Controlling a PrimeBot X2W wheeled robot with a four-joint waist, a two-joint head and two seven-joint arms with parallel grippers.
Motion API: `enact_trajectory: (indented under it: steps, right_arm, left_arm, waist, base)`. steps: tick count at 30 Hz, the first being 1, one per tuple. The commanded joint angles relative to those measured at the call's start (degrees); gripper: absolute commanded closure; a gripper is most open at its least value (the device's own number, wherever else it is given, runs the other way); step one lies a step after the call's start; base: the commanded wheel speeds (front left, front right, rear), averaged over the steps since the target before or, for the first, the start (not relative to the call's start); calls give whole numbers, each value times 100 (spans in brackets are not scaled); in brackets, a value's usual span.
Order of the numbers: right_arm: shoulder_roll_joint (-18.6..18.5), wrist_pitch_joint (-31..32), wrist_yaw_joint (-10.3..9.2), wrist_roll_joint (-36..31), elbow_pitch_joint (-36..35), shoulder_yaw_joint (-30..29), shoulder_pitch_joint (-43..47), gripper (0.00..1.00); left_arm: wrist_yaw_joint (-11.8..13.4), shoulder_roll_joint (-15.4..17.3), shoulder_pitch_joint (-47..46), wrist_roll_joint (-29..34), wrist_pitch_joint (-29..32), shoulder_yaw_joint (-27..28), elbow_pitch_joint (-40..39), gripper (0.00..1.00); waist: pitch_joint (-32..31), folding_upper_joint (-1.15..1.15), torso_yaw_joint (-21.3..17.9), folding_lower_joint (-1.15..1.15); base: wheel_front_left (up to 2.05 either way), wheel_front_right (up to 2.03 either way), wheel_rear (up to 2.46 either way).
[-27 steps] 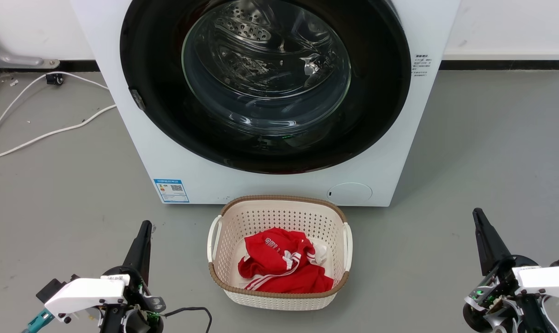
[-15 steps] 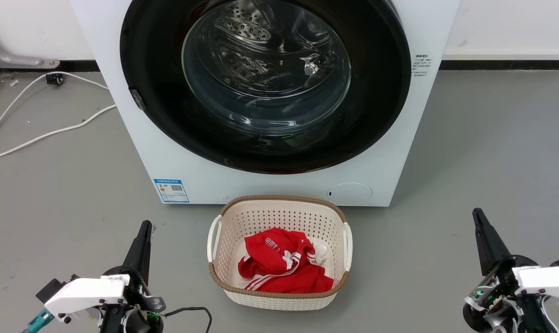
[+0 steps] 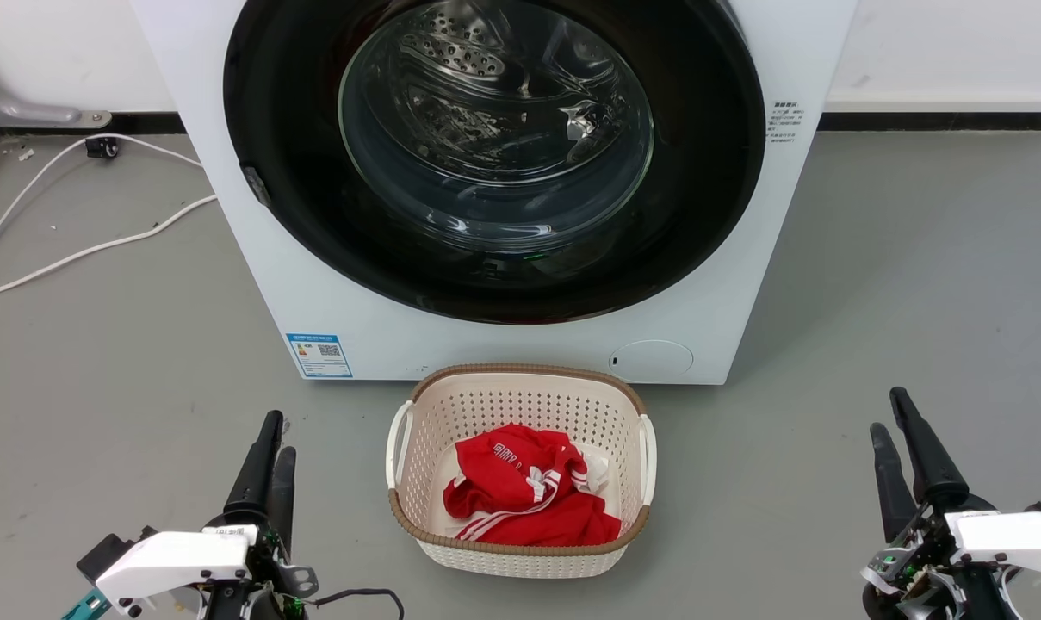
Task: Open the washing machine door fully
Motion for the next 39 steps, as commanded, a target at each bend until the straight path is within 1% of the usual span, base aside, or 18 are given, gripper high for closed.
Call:
enact_trajectory:
  steps: [1,6,7,12,15,18,23,24,31,35,39]
  right_arm:
    - [-17,-65,3,-105,-164,6,-78,0]
    - [-16,-198,3,-520,-316,-1,-67,0]
    - [-16,-198,3,-520,-316,-1,-67,0]
    - [-14,-323,4,-1167,-504,26,-58,0]
    - [-13,-394,5,-1361,-622,32,-54,0]
    - [-12,-464,5,-1705,-731,48,-37,0]
    - [-11,-575,6,-2479,-908,79,-12,0]
    - [-10,-618,6,-2860,-963,103,4,0]
    - [-8,-761,7,-4112,-1090,196,52,0]
    - [-6,-838,8,-4689,-1105,248,81,0]
    - [-5,-915,8,-5080,-1075,301,109,0]
  left_arm:
    - [-7,21,-128,120,-71,-3,-139,0]
    - [-8,21,-159,515,-205,-6,-258,0]
    - [-8,21,-159,515,-205,-6,-258,0]
    - [-9,21,-190,1103,-330,15,-428,0]
    - [-10,21,-217,1443,-402,20,-533,0]
    - [-10,21,-236,1792,-471,27,-652,0]
    - [-2,21,-244,2447,-583,-31,-806,0]
    - [23,21,-251,2706,-625,-70,-861,0]
    - [78,21,-250,3634,-769,-208,-970,0]
    - [109,21,-243,4105,-849,-288,-976,0]
    - [135,21,-253,4526,-920,-362,-969,0]
  waist:
    - [0,0,0,0]
    - [2,0,3,0]
    - [2,0,3,0]
    - [7,0,5,0]
    - [9,0,4,0]
    - [11,0,3,0]
    - [14,0,5,0]
    - [16,0,7,0]
    - [18,0,12,0]
    - [18,0,12,0]
    - [17,0,10,0]
  base:
    - [0,0,0]
    - [0,0,0]
    - [0,0,0]
    - [0,0,0]
    - [0,0,0]
    - [0,0,0]
    - [0,0,0]
    - [0,0,0]
    - [0,0,0]
    - [0,0,0]
    - [0,0,0]
